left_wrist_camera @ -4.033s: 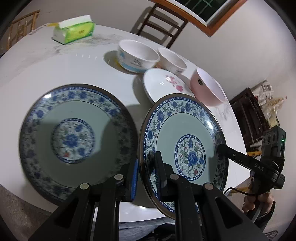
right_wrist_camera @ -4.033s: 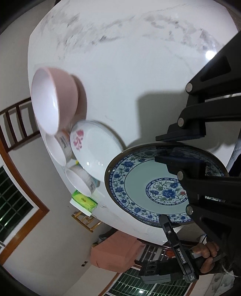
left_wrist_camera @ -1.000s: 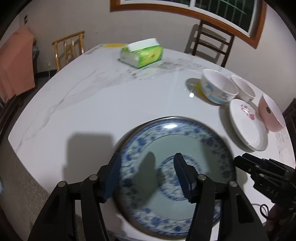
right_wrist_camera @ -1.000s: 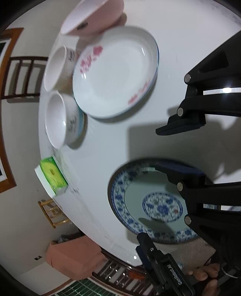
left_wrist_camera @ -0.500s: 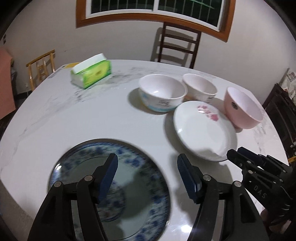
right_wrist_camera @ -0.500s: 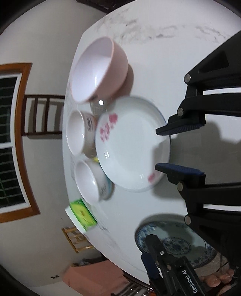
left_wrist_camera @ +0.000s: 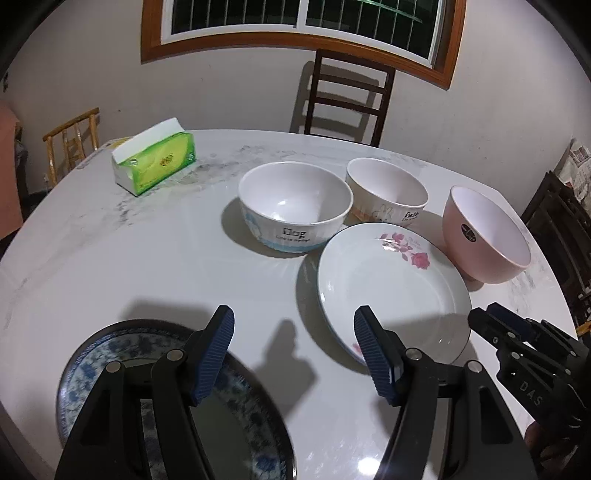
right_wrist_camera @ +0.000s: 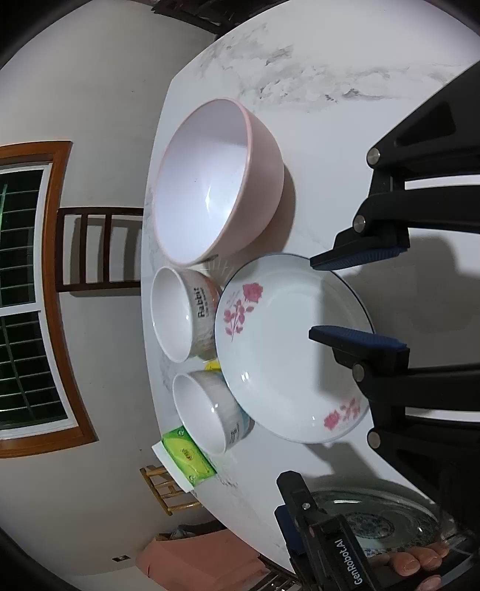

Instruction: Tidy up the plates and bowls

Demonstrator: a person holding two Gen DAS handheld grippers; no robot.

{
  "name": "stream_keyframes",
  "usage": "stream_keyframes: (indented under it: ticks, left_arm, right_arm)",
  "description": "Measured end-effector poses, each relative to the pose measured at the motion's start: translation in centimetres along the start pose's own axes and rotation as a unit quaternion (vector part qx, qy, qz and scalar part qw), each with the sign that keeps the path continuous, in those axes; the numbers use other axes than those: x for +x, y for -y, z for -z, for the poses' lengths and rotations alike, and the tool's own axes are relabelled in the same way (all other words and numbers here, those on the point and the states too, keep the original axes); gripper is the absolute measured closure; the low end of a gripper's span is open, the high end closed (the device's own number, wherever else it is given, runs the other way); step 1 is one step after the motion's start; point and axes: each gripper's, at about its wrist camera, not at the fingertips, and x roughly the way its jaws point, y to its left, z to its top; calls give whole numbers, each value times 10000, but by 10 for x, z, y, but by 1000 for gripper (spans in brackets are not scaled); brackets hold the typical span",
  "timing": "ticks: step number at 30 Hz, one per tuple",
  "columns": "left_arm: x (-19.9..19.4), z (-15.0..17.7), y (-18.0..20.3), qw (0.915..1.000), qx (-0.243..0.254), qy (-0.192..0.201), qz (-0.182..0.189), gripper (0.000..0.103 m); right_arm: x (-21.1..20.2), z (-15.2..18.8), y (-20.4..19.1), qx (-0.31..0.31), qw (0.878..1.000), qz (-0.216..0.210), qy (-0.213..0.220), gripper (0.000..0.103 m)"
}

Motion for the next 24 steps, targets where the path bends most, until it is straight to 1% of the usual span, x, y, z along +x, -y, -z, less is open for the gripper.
stream_keyframes:
  ticks: [8,11,18,22,24]
  left_arm:
    - [29,-8,4,9994,-64,-237,263,41]
    - [41,-9,4,9984,-128,-390,398,43]
    - [64,-13,5,9956,-273,-694,575,52]
    - [72,-14,6,9944,-323,-769,646,57]
    - [75,-15,6,9940,-328,-808,654,61]
  right_arm:
    - [23,-8,23,314,9992,-143,-183,71]
    - [33,-10,31,396,9986,-233,-274,71]
    - [57,-14,39,458,9973,-375,-440,72]
    - [64,-16,39,443,9968,-461,-484,72]
    - [66,-17,39,441,9966,-489,-499,75]
